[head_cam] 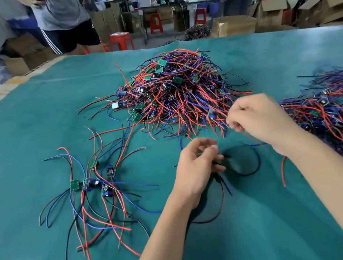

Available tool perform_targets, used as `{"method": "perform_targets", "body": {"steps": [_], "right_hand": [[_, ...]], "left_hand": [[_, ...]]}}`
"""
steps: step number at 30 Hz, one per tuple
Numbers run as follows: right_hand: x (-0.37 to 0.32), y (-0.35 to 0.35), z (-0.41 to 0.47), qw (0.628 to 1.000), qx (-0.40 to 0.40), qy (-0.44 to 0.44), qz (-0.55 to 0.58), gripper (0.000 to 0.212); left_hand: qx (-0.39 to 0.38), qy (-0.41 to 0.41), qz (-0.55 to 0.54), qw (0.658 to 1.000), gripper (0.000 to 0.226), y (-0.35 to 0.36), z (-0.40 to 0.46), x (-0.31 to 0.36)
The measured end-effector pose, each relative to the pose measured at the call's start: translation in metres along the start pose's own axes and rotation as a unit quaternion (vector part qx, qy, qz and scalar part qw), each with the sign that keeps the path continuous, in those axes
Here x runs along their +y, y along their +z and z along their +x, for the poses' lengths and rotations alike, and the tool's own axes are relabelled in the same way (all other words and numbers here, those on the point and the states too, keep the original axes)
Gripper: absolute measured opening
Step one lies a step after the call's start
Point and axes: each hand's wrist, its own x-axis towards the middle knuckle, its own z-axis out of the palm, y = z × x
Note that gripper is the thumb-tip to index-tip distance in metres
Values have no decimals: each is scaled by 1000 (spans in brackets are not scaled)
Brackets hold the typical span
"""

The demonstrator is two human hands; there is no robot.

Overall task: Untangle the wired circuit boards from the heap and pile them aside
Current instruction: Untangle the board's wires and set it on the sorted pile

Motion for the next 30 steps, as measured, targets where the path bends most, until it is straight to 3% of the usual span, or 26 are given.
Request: {"method": "perform_targets", "body": {"steps": [2, 4, 7, 11, 16, 22, 24, 28, 30], "right_hand": [[3, -8, -24, 993, -91, 15, 70, 20], [8, -8, -43, 990, -123, 13, 73, 17], [13, 5, -63, 983, -148, 16, 106, 10], [15, 20, -76, 956, -249, 27, 156, 18], [17, 11, -74, 937, -261, 39, 227, 5], [20, 7, -76, 899, -351, 48, 258, 18], [21, 10, -75, 898, -335, 46, 282, 19], [21, 28, -75, 961, -172, 18, 215, 15], [22, 36, -77, 969, -148, -5, 198, 13]], "left_hand": [[23, -27, -77, 996, 17, -1, 2, 2], [33, -48, -116, 992, 28, -2, 5, 2], [3, -34, -78, 996, 27, -1, 3, 1], [-15, -17, -59, 998, 32, -3, 1, 1], [-26, 7, 18, 999, 41, -2, -1, 1], [-15, 34, 23, 999, 45, -5, -1, -1], [-22, 36, 17, 999, 45, -5, -1, -1], [-60, 49, 54, 995, 40, -4, -3, -2], [-86, 54, 69, 992, 38, -4, -5, -2]]}}
